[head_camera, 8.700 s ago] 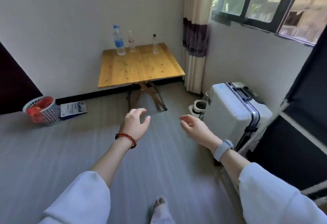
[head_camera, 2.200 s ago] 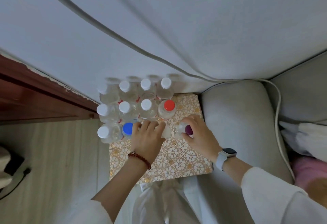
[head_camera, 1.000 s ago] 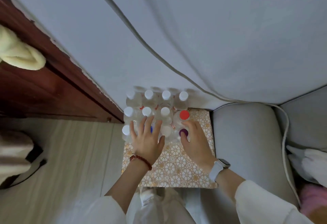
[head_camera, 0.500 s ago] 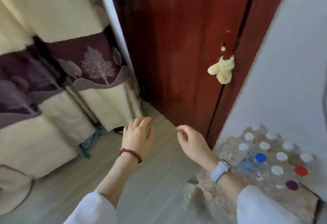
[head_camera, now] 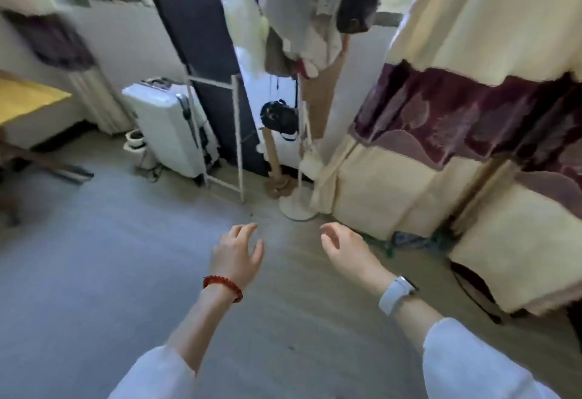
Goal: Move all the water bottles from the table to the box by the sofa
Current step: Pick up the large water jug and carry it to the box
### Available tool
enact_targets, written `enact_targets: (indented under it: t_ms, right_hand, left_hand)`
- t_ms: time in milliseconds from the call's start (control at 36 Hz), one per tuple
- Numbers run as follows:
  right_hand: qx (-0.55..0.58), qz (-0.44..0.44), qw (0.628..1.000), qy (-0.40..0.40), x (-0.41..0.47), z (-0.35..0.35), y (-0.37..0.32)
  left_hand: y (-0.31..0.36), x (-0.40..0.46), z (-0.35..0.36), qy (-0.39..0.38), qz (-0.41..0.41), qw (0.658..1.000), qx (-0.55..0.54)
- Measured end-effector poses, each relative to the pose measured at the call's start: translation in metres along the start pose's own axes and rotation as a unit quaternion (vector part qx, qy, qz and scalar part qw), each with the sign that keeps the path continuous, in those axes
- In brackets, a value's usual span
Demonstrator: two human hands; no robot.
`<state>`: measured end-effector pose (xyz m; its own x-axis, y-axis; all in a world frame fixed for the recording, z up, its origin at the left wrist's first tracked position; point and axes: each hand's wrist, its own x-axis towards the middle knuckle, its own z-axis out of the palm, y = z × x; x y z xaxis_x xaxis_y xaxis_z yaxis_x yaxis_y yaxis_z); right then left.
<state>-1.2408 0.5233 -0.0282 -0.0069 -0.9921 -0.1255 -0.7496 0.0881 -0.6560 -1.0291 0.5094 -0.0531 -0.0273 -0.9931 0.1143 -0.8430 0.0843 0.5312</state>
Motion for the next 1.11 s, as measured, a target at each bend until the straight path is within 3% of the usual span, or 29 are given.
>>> enact_targets:
  t_ms: [139,278,500,806,1111]
  right_hand:
    - [-0.058,-0.083,0.988,-0.116,0.094,0.086,-0.097]
    - [-0.062,-0.147,0.972,-0.171,0.198,0.163,-0.194]
    - [-0.052,-0.232,0.954,-0.181,0.381,0.26,-0.383]
    - [-0.032,-0.337,0.899,-0.279,0.507,0.445,-0.629]
    - [-0.014,-0.38,0.883,-0.275,0.647,0.603,-0.89]
  left_hand:
    - [-0.114,0.039,-0.054,0.043,-0.101,0.994,0.009]
    - [-0.217,0.116,-0.115,0.093,-0.155,0.983,0.02]
    - [-0.357,0.274,-0.245,0.189,-0.199,0.96,0.054]
    - [-0.599,0.336,-0.392,0.275,-0.318,0.906,0.055]
    - [-0.836,0.456,-0.564,0.327,-0.357,0.874,0.04]
